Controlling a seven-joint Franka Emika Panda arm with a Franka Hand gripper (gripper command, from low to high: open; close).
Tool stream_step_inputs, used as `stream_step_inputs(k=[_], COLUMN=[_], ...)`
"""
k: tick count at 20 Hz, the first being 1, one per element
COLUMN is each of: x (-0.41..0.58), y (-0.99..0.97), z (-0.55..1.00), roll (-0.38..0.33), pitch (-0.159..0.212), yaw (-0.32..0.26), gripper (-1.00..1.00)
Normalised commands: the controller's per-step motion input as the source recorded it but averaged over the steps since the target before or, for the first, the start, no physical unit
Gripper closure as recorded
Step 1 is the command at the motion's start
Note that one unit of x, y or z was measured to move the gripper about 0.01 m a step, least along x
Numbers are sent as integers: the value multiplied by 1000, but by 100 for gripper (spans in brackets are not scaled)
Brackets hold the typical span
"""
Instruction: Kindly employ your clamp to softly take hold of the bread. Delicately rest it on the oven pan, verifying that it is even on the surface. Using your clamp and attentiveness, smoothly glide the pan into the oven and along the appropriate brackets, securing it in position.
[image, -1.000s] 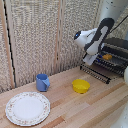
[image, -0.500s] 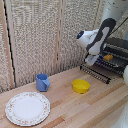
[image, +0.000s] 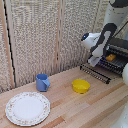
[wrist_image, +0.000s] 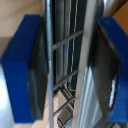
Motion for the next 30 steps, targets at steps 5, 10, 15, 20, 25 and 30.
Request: stream_step_inputs(k=[5,10,15,20,25,30], x=[-91,-162,-149,-116,-182,-289], y=[-889,-915,-748,-798,-815,-783], z=[146,471,642,623,235,9], roll=[81,80,166,154,56,-107], pitch=[-81,-125,-96,-92,-72,-72], yaw=[14,0,0,0,30,64], gripper=[100,100,100,100,100,100])
